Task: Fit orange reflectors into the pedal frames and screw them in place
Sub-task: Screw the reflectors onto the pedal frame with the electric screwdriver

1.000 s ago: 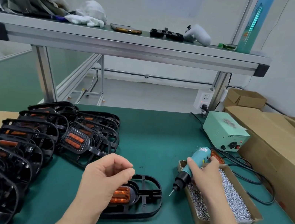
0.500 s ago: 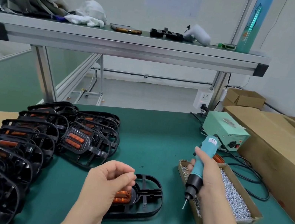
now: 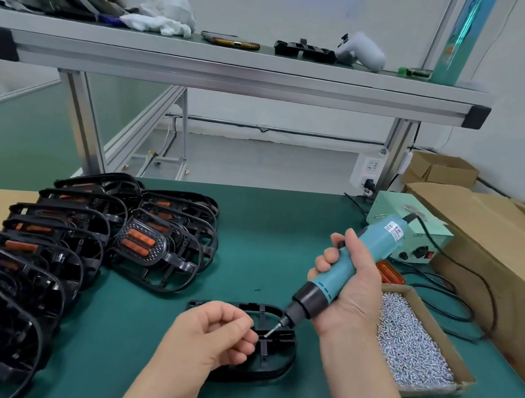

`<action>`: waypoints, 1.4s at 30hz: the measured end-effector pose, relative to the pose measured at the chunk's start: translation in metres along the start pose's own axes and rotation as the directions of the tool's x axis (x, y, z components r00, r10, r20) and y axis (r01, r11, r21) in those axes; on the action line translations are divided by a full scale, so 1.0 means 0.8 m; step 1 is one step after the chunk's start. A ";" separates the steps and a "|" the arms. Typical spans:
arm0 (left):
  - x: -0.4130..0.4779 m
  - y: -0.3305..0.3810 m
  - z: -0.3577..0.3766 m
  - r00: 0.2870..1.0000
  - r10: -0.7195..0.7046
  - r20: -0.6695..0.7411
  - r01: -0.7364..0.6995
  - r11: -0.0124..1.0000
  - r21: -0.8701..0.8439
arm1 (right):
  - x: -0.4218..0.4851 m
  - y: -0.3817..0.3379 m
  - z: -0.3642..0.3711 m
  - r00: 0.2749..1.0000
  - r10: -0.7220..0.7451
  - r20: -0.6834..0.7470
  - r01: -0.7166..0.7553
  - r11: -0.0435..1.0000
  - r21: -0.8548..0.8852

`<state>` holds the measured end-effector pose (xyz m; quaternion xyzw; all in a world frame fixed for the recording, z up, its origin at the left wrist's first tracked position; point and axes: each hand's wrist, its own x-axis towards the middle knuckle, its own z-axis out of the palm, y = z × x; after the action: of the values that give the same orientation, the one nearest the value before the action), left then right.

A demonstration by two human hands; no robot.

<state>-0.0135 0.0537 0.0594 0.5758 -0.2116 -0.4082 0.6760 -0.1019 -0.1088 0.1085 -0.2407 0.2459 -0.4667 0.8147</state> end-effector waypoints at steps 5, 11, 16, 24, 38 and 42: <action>-0.002 0.004 0.001 0.999 -0.031 0.023 0.033 0.996 -0.086 | -0.001 0.008 0.010 0.987 -0.134 -0.086 0.133 0.991 -0.016; 0.001 0.002 -0.003 0.999 -0.017 -0.043 0.014 0.997 -0.075 | -0.003 0.020 0.012 0.978 -0.177 -0.114 0.176 0.984 -0.020; 0.002 -0.002 -0.004 0.997 -0.032 -0.065 0.028 0.997 -0.069 | 0.001 0.022 0.014 0.972 -0.193 -0.135 0.193 0.981 -0.017; 0.003 -0.006 -0.001 0.995 -0.049 -0.083 0.039 0.992 -0.118 | 0.002 0.029 0.013 0.969 -0.199 -0.148 0.194 0.980 -0.047; -0.001 -0.022 0.008 0.912 0.296 -0.284 -0.255 0.951 0.173 | 0.007 0.047 0.016 0.953 -0.227 -0.202 0.211 0.973 -0.096; 0.002 -0.026 0.009 0.897 0.361 -0.255 -0.301 0.921 0.246 | 0.011 0.048 0.014 0.951 -0.211 -0.228 0.188 0.975 -0.116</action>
<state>-0.0245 0.0483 0.0408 0.6505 -0.2435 -0.1726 0.6984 -0.0664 -0.0972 0.0914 -0.2441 0.3378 -0.5603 0.7158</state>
